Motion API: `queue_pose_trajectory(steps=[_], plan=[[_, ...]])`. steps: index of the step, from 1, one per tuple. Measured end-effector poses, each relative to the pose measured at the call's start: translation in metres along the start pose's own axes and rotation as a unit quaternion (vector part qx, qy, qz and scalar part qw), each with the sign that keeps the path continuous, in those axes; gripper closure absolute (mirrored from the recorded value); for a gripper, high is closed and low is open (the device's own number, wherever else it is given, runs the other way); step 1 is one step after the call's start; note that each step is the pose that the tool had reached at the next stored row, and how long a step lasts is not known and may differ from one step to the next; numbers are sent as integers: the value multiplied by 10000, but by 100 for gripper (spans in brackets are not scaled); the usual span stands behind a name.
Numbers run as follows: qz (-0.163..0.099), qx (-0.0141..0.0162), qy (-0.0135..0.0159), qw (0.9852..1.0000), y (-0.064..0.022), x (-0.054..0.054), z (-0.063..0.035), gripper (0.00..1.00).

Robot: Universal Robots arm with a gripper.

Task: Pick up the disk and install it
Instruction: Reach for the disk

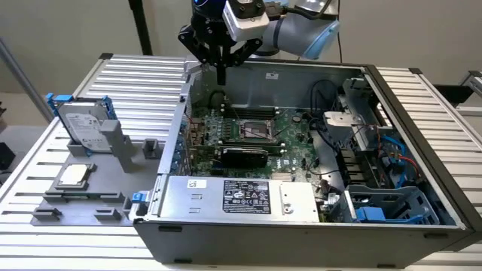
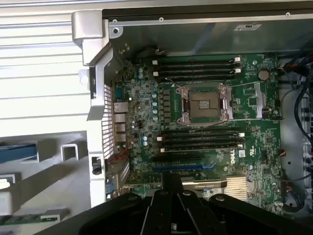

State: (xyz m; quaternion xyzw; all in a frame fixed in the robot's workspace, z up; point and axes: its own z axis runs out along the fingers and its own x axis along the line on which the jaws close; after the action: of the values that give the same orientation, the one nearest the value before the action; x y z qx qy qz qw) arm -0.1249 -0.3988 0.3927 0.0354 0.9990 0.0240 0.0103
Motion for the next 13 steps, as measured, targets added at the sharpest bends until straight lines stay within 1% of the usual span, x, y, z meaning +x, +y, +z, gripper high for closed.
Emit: queue_pose_trajectory(steps=[13], plan=[[0,0,4,10000,-38,587,-13,100]])
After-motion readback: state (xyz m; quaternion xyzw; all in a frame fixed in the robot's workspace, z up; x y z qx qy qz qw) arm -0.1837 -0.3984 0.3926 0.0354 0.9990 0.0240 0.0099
